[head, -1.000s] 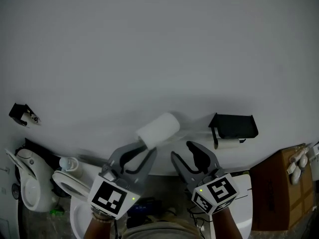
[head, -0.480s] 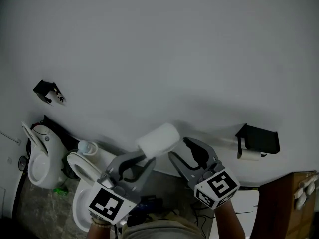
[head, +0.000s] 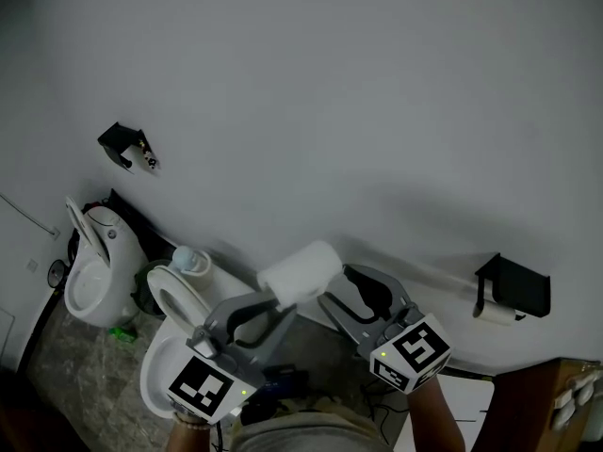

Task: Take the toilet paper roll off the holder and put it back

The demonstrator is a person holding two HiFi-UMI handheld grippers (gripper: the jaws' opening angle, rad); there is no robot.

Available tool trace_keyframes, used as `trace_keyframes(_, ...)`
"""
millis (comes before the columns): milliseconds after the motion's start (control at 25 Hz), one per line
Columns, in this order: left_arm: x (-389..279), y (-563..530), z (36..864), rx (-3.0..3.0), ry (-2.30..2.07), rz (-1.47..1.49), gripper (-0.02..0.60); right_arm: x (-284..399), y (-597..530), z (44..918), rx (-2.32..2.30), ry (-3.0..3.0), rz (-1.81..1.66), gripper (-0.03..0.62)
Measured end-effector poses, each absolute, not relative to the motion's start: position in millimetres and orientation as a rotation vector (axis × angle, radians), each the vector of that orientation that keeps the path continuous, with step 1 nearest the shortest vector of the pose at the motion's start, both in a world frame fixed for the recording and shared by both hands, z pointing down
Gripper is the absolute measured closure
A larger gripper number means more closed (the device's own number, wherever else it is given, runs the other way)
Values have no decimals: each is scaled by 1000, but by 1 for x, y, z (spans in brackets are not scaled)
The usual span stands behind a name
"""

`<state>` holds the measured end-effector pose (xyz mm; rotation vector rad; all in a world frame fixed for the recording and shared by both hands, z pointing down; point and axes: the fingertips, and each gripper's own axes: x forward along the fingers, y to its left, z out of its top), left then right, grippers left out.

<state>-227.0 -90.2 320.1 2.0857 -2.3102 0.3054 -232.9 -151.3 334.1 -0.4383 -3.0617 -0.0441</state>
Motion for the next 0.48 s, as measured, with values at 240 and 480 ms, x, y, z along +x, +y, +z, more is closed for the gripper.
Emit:
trace_keyframes(240,-231,-84,323,2067,-2318,299,528,-237,-142,338,-492,-3040,-51,398)
trace_keyframes(480,-227,-87,322,2079,-2312,290,528,-234,-145,335,-476,-3047,-65,398)
